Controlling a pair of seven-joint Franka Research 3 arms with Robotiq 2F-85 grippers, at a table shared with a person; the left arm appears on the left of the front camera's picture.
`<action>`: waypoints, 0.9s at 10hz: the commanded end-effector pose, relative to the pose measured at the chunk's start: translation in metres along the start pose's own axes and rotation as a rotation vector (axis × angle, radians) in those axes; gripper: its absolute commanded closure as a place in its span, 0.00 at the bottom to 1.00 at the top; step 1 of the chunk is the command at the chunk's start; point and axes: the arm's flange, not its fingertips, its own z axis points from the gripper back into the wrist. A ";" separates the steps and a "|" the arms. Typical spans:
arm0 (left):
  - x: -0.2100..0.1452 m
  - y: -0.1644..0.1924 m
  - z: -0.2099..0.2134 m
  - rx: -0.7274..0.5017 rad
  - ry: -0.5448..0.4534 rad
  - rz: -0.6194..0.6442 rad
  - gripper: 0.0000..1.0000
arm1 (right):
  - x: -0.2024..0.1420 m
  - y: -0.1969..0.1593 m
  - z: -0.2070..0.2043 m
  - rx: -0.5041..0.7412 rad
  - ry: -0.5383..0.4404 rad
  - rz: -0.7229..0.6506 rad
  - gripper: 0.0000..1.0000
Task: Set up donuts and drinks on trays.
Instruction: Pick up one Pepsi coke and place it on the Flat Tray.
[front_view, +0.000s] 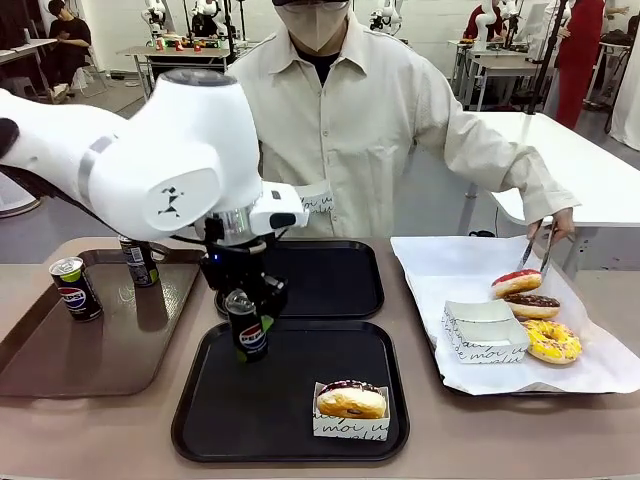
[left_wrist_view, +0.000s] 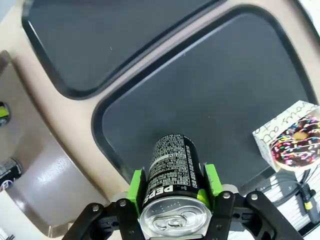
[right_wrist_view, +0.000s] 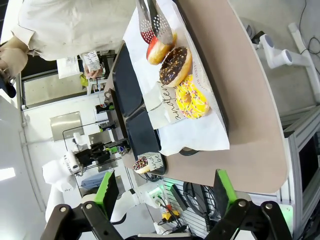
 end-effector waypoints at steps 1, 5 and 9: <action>-0.005 0.008 -0.016 -0.015 0.041 -0.028 0.42 | -0.002 0.000 0.001 -0.001 0.012 -0.007 0.00; -0.014 0.014 -0.036 -0.005 0.065 -0.038 0.42 | -0.002 0.000 0.001 -0.001 0.012 -0.007 0.00; -0.019 0.015 -0.016 0.004 0.046 -0.046 0.00 | -0.002 0.000 0.001 -0.001 0.012 -0.007 0.00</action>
